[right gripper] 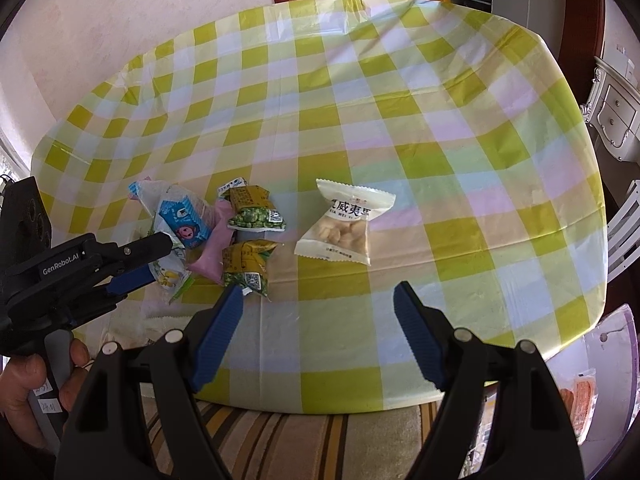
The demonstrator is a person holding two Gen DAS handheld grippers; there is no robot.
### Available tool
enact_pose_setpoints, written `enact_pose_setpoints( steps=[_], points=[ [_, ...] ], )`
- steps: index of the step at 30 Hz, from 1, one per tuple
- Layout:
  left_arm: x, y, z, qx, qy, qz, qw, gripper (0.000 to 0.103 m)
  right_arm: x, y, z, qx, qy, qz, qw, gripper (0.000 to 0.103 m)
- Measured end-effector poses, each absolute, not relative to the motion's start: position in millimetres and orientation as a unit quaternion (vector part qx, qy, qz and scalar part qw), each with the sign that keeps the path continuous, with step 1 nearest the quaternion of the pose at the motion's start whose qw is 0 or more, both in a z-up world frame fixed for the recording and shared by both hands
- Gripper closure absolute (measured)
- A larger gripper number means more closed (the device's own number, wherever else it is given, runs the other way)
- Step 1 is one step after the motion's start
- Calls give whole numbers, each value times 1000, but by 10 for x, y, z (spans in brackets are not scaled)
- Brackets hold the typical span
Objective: Organize snacks
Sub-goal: 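Grasp the green-printed biscuit pack with the left tool, then grasp the white nut packet with the right tool while the left tool holds the biscuit pack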
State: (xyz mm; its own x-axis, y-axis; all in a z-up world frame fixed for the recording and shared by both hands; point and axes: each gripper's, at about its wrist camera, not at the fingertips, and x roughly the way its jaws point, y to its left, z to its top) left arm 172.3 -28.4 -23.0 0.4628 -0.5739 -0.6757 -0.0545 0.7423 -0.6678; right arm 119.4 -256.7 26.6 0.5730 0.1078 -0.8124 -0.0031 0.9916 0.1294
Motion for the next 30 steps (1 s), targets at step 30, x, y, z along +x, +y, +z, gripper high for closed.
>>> enact_pose_setpoints(
  steps=[30],
  points=[
    [1511, 244, -35, -358, 421, -135, 822, 71, 1280, -1901, 51, 48, 534, 122, 835, 24]
  ],
)
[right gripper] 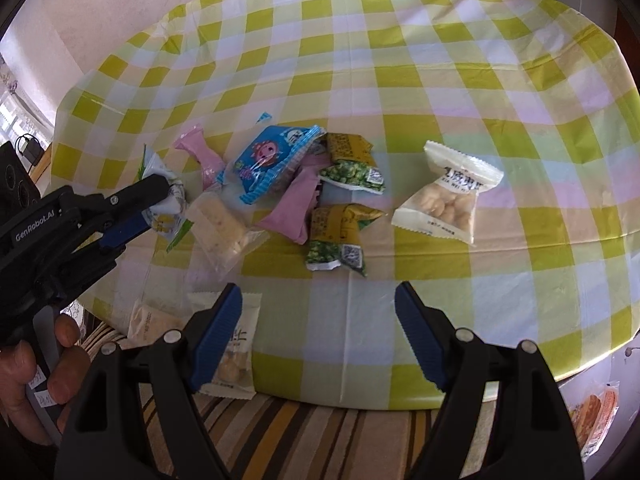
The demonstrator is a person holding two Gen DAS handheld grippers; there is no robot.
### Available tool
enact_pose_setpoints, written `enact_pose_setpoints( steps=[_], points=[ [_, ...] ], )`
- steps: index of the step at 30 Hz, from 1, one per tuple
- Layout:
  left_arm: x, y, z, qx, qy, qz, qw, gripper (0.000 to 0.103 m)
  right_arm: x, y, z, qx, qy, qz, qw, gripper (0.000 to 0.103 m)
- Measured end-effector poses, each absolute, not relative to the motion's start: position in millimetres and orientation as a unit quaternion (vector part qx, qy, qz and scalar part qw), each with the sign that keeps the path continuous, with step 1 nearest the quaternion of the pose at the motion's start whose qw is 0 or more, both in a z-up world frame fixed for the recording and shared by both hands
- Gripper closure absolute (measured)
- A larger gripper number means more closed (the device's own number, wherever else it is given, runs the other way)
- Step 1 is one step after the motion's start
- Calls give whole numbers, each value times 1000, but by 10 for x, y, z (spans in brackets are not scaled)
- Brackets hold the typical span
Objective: Organize snacks
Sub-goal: 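Grasp the white nut packet with the right tool while the left tool holds the biscuit pack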
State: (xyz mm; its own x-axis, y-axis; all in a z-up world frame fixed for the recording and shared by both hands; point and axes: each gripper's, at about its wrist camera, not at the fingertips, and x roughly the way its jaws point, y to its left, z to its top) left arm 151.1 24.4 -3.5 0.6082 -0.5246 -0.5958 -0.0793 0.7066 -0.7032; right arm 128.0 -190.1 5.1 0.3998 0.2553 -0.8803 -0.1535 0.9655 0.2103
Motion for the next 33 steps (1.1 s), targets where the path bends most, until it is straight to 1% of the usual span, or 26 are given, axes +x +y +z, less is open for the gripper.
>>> enact_pose_setpoints(
  steps=[5, 11, 23, 24, 26, 28, 30, 33],
  points=[
    [1461, 362, 18, -360, 408, -121, 830, 70, 1171, -1609, -5, 52, 562, 158, 810, 24],
    [1406, 467, 58, -354, 399, -109, 839, 71, 1111, -1235, -87, -12, 578, 169, 798, 24],
    [1378, 491, 39, -355, 399, -112, 838, 70, 1116, -1138, -214, -46, 591, 131, 795, 25],
    [1372, 487, 40, -354, 399, -113, 838, 70, 1115, -1134, -223, -47, 591, 131, 794, 30],
    [1380, 477, 39, -353, 399, -116, 838, 70, 1129, -1119, -219, -49, 589, 128, 796, 35],
    [1388, 472, 45, -352, 399, -119, 838, 70, 1119, -1092, -208, -53, 587, 132, 797, 45],
    [1394, 462, 50, -350, 399, -121, 839, 70, 1091, -1059, -192, -60, 584, 136, 798, 51],
    [1406, 454, 45, -350, 400, -125, 838, 70, 1089, -1048, -183, -61, 581, 142, 799, 57]
  ],
)
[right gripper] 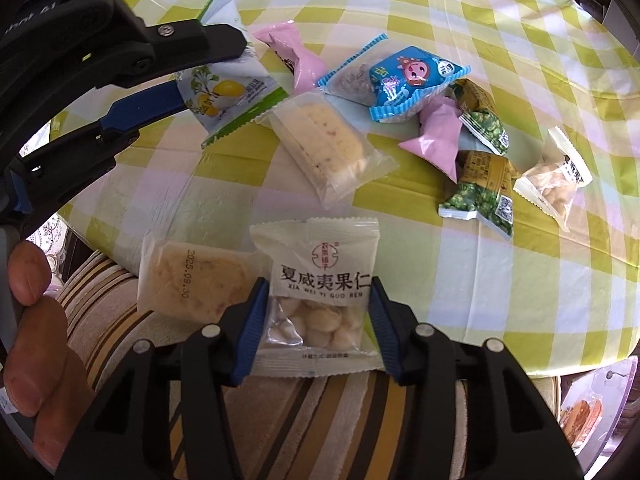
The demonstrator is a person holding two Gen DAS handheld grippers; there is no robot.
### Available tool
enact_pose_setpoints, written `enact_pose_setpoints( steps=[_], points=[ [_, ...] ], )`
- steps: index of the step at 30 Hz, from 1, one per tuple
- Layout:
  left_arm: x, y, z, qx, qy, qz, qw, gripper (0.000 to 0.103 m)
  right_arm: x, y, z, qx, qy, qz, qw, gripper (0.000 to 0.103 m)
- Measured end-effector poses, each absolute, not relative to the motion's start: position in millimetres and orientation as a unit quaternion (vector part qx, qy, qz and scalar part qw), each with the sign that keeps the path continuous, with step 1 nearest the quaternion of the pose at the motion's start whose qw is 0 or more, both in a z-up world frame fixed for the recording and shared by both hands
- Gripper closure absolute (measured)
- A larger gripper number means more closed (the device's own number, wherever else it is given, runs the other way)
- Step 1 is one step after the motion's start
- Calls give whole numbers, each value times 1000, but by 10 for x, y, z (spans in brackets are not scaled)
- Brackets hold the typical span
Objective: Organize snacks
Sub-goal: 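Grasp the white nut packet with the right tool while the left tool holds the biscuit pack, then carry both packs over the white box and open both tools to drop them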
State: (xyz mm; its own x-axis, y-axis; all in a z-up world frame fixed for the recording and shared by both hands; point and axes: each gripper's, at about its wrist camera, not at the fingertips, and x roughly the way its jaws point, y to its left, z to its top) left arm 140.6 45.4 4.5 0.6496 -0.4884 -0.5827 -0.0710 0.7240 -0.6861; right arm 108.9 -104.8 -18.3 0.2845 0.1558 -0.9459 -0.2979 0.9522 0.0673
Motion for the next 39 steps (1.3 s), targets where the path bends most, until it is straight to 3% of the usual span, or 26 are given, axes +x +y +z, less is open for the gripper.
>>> enact_pose_setpoints(
  steps=[22, 39],
  points=[
    [1419, 229, 115, -332, 404, -157, 838, 70, 1051, -1841, 234, 5, 542, 87, 836, 60],
    [1367, -822, 197, -266, 454, -266, 808, 70, 927, -2839, 277, 39, 534, -11, 844, 60]
  ],
)
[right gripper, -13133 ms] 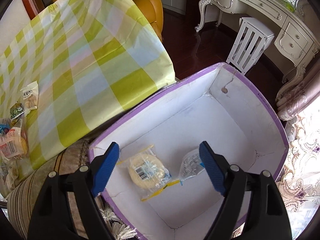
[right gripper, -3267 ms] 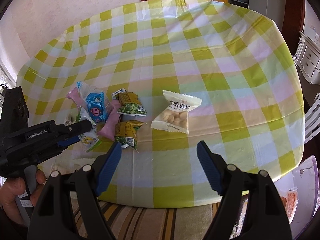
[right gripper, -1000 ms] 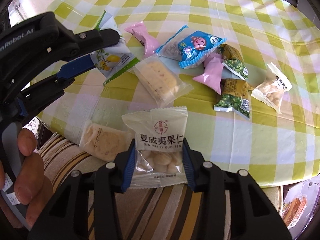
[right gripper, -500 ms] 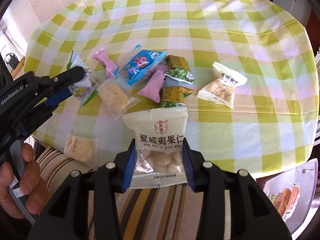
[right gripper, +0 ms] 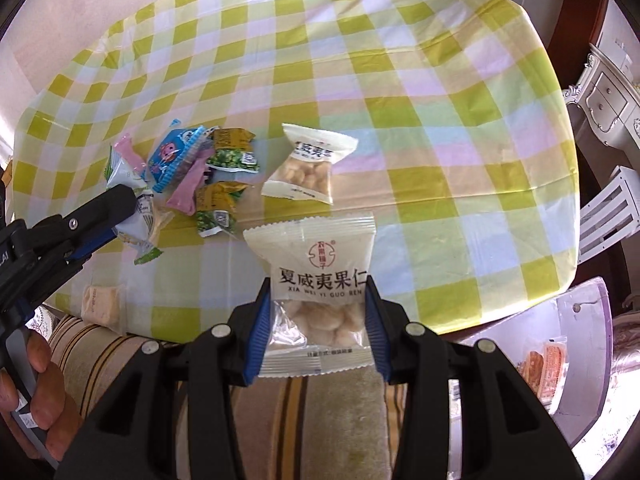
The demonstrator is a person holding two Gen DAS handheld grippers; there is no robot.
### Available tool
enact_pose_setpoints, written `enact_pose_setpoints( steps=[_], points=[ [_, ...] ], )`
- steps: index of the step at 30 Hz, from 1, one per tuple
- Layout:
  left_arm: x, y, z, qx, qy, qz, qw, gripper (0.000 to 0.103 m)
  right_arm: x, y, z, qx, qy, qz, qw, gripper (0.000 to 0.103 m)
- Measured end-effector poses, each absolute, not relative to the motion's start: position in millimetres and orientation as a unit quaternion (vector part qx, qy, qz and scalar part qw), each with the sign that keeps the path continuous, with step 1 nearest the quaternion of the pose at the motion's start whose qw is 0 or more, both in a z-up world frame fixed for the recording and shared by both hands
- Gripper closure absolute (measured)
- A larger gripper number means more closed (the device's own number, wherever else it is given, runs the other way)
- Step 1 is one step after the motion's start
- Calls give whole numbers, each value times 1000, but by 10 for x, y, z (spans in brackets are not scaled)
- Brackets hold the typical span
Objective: Organize snacks
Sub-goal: 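Carry both packs over the white box and open both tools to drop them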
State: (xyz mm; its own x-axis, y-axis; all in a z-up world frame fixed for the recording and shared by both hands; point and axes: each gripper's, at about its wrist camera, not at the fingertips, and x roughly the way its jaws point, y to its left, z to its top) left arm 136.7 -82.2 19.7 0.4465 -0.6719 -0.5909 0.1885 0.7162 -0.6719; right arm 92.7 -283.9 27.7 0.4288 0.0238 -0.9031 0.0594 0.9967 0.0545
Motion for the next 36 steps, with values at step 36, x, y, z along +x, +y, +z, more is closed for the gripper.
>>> enact_pose_setpoints(
  steps=[36],
  points=[
    [1043, -3183, -143, -108, 589, -432, 674, 70, 83, -4929, -115, 164, 526, -195, 811, 60]
  ],
)
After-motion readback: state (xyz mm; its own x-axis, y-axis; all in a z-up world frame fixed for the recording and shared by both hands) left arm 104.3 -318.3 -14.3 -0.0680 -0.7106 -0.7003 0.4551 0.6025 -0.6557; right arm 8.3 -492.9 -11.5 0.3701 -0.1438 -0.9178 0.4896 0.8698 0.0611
